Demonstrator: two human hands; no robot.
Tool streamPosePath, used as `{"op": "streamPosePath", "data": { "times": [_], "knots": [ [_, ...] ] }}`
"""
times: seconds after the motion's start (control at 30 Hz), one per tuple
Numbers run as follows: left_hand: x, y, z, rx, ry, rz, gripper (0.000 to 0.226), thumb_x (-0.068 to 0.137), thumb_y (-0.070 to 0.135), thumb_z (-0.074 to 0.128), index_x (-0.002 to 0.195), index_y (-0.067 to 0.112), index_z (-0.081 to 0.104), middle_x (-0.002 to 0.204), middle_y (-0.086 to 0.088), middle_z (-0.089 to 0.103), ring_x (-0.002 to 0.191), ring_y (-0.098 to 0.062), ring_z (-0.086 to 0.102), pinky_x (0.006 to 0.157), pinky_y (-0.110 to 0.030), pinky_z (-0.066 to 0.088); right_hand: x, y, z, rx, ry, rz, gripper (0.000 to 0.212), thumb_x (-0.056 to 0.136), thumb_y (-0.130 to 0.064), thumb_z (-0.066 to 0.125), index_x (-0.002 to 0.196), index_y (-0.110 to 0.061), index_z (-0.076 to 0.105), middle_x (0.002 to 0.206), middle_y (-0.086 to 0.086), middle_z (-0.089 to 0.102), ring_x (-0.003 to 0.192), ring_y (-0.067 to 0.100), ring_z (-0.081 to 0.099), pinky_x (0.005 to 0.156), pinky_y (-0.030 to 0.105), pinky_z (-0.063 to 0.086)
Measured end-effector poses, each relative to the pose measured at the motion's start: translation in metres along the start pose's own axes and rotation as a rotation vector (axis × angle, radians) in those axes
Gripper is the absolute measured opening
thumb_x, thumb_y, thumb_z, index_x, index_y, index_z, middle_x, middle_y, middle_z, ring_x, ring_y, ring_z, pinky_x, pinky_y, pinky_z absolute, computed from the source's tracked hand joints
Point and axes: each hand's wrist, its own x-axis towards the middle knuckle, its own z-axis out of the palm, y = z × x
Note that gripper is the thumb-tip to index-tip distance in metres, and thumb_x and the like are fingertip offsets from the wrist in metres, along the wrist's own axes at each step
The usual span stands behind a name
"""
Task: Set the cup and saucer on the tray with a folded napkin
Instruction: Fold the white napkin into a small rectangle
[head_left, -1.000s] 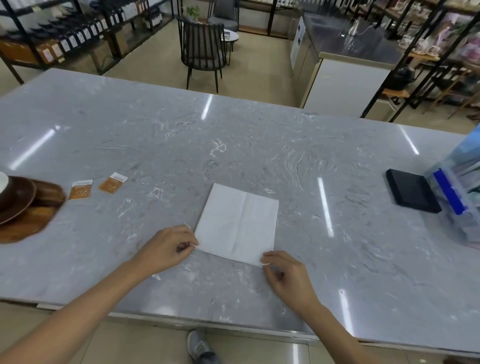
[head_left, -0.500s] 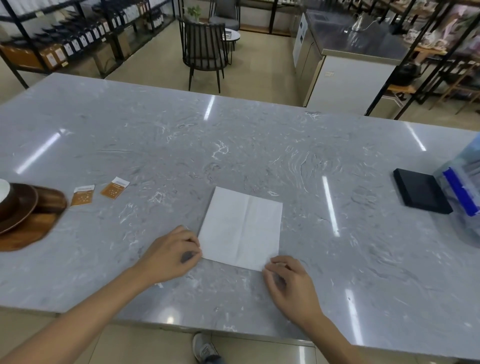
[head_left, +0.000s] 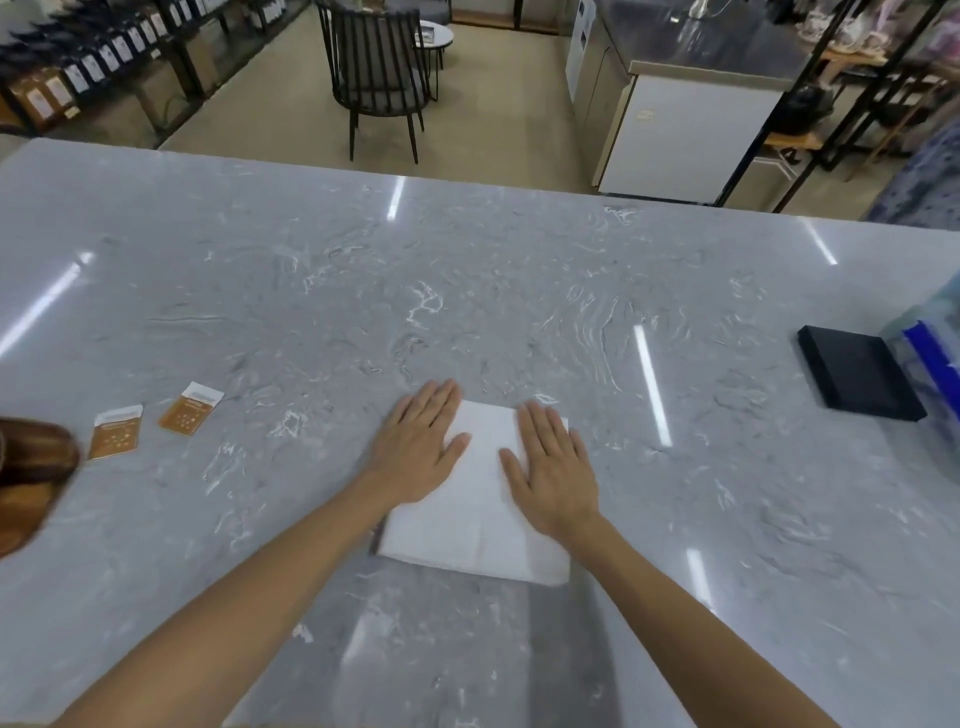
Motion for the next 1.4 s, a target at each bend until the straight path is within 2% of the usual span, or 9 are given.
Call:
{"op": "streamPosePath", "data": {
  "times": [0.47,0.63,0.8,1.0,1.13,1.2,1.27,1.33,1.4],
  "knots": [
    [-0.002,-0.006,0.004,0.007,0.067,-0.003,0.074,0.100,0.059,0.012,0.161,0.017,0.007,0.170,0.003,0.009,0.157,-0.014,0.004,0.127,-0.038,0.008,-0.002,0.023,-0.004,-0.006,0.008,0.036,0.072,0.102,-0.061,0.012,0.162,-0.025,-0.002,0.171,-0.007,-0.001,0.157,0.013,-0.002,0.128,0.041,0.004],
    [-0.014,-0.002,0.005,-0.014,0.047,-0.084,0.073,0.102,0.057,0.017,0.161,0.016,0.003,0.170,0.002,0.004,0.157,-0.017,0.002,0.127,-0.042,0.008,-0.012,0.025,-0.013,0.083,-0.012,0.007,0.077,0.103,-0.058,0.031,0.162,-0.025,-0.007,0.171,-0.001,-0.010,0.157,0.016,-0.005,0.128,0.042,0.003],
    [-0.030,0.002,0.010,-0.029,0.099,-0.201,0.076,0.099,0.056,0.016,0.161,0.014,0.008,0.170,-0.001,0.009,0.157,-0.020,0.008,0.126,-0.044,0.011,-0.056,-0.009,-0.005,0.043,0.123,0.033,0.065,0.106,-0.048,0.027,0.163,-0.020,0.011,0.171,0.005,0.007,0.157,0.022,0.009,0.125,0.044,0.018],
    [-0.034,0.001,0.011,-0.047,0.104,-0.217,0.079,0.096,0.058,0.010,0.161,0.013,0.008,0.170,-0.002,0.009,0.157,-0.021,0.008,0.126,-0.044,0.010,-0.086,-0.014,0.012,0.007,0.022,0.026,0.066,0.105,-0.052,0.017,0.162,-0.026,-0.003,0.170,-0.004,-0.007,0.157,0.016,-0.009,0.128,0.040,0.005],
    [-0.050,0.006,0.008,-0.057,0.106,-0.272,0.077,0.097,0.055,0.015,0.161,0.012,0.009,0.170,-0.006,0.007,0.157,-0.023,0.006,0.126,-0.044,0.010,-0.084,-0.002,0.012,-0.026,0.005,-0.023,0.068,0.103,-0.057,0.015,0.162,-0.028,-0.005,0.170,-0.008,-0.008,0.157,0.013,-0.010,0.128,0.039,0.001],
    [-0.065,0.010,0.005,-0.103,0.138,-0.226,0.074,0.098,0.050,0.027,0.160,0.011,0.015,0.169,-0.008,0.007,0.157,-0.025,0.004,0.126,-0.047,0.010,-0.083,0.000,0.012,-0.033,-0.002,-0.039,0.068,0.103,-0.057,0.015,0.162,-0.029,-0.005,0.170,-0.008,-0.008,0.157,0.013,-0.009,0.128,0.040,0.002],
    [-0.089,0.016,0.006,-0.134,0.155,-0.058,0.069,0.100,0.045,0.034,0.160,0.014,0.020,0.170,-0.004,0.009,0.157,-0.022,0.003,0.125,-0.049,0.013,-0.084,0.001,0.012,-0.028,-0.001,-0.043,0.068,0.103,-0.057,0.016,0.162,-0.029,-0.004,0.170,-0.008,-0.007,0.157,0.014,-0.009,0.128,0.040,0.003],
    [-0.118,0.025,0.014,-0.116,0.112,0.095,0.063,0.103,0.043,0.031,0.160,0.021,0.018,0.170,0.001,0.007,0.157,-0.018,0.001,0.126,-0.046,0.012,-0.085,0.001,0.011,-0.022,-0.005,-0.048,0.069,0.103,-0.057,0.016,0.162,-0.028,-0.003,0.170,-0.008,-0.006,0.157,0.015,-0.008,0.128,0.041,0.003],
    [-0.146,0.030,0.020,-0.057,0.057,0.137,0.060,0.106,0.043,0.024,0.161,0.024,0.011,0.170,0.004,0.004,0.157,-0.014,-0.002,0.126,-0.042,0.007,-0.085,0.001,0.010,-0.024,-0.004,-0.058,0.069,0.102,-0.058,0.014,0.162,-0.027,-0.002,0.170,-0.007,-0.006,0.157,0.016,-0.008,0.128,0.042,0.004]
  ]
}}
